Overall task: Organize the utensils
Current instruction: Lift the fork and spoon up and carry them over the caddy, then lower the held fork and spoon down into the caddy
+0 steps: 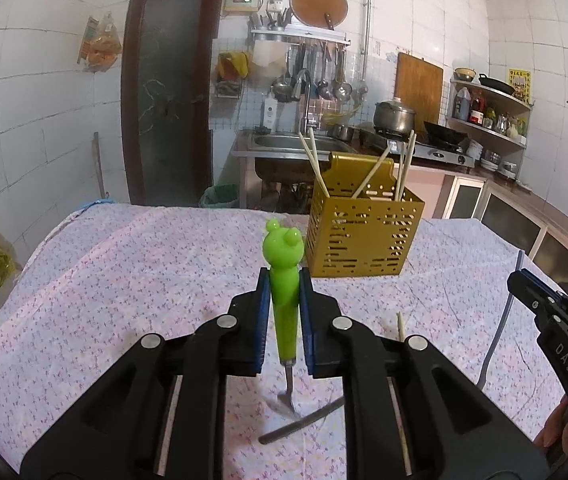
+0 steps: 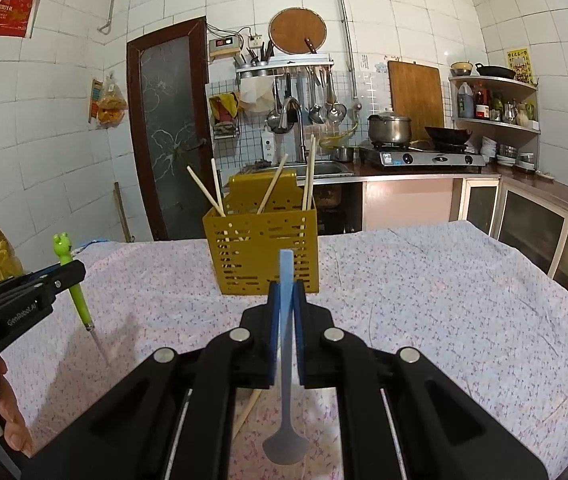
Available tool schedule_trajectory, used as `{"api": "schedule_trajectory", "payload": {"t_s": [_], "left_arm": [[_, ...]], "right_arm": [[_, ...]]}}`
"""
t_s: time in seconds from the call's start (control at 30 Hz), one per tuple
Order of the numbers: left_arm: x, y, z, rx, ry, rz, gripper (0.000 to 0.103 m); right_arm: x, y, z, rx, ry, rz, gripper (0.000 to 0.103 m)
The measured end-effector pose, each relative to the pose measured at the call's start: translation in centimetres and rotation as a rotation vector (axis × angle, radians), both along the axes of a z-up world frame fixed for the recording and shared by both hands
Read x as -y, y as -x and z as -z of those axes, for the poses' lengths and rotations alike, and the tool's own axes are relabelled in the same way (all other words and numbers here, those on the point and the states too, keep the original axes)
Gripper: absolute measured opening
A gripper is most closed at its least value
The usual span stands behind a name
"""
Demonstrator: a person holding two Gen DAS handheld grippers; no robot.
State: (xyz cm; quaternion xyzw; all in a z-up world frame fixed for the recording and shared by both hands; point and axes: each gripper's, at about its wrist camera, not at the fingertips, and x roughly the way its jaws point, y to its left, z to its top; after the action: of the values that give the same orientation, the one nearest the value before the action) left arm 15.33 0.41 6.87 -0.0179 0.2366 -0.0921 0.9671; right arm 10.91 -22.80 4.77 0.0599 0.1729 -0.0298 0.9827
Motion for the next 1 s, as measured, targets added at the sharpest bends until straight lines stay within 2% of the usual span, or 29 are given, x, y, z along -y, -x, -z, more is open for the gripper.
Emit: {"api": "schedule_trajectory", "payload": {"t_s": [0.4, 0.7, 0.8, 1.0], "left_arm": [[-0.2, -2.9, -1.9, 0.011, 0.039, 0.022, 0.012], [0.8, -5.1, -3.1, 0.038, 0.039, 0.052, 0.012], [1.9, -5.8, -4.5, 0.071, 0.036, 0.072, 0.012], [4.2, -8.5, -10.2, 0.179, 0.045, 0.106, 0.012]], "right_arm": [[0.8, -2.2, -1.9, 0.003, 0.027, 0.017, 0.007], [1.9, -4.2, -3.3, 0.03, 0.024, 0.025, 0.007], [2.4, -5.5, -4.9, 0.059, 0.022, 0.03, 0.007], [3.6, -9.2, -10.2, 0.154, 0.031, 0.036, 0.007]]}}
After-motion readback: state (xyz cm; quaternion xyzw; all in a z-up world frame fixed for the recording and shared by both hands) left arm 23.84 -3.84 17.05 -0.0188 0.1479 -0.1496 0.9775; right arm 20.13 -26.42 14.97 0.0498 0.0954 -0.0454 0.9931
